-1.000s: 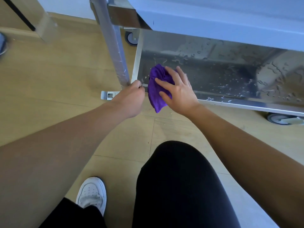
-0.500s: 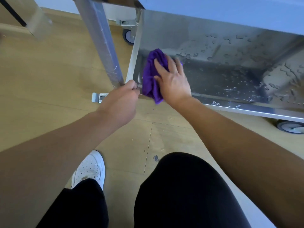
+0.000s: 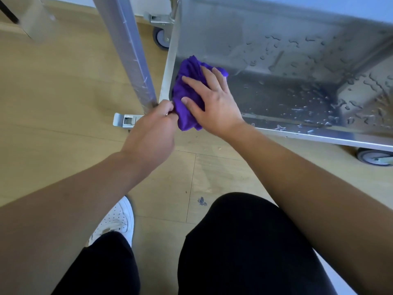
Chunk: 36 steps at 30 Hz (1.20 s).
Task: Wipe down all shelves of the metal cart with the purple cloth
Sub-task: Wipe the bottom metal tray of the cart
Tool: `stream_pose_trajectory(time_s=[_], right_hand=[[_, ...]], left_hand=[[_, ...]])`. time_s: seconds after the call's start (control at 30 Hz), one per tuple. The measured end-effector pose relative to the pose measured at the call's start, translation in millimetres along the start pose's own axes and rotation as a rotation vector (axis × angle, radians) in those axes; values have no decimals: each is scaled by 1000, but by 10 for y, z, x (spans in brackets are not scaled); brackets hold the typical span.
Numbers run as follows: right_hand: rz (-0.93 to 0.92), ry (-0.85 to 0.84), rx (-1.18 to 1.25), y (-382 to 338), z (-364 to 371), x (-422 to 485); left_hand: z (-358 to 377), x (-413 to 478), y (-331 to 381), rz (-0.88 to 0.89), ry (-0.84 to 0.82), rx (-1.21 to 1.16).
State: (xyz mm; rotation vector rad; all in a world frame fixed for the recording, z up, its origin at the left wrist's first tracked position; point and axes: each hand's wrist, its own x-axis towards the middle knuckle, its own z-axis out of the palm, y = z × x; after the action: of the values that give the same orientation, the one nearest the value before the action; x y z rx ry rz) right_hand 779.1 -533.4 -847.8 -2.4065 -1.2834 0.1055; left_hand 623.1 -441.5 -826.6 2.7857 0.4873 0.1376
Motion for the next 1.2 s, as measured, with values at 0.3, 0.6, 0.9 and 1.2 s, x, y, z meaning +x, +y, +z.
stream_pose_trajectory(time_s=[0.3, 0.6, 0.9, 1.2], right_hand=[[352, 101, -72, 441, -206, 285], [99, 5, -64, -103, -7, 163], [248, 56, -56, 307, -310, 75], [307, 48, -94, 240, -283, 26]], left_hand=[[-11, -1, 30, -3, 14, -47], [-13, 9, 54, 7, 51, -8], [-20, 86, 180, -64, 0, 128], [56, 11, 93, -26, 50, 78]])
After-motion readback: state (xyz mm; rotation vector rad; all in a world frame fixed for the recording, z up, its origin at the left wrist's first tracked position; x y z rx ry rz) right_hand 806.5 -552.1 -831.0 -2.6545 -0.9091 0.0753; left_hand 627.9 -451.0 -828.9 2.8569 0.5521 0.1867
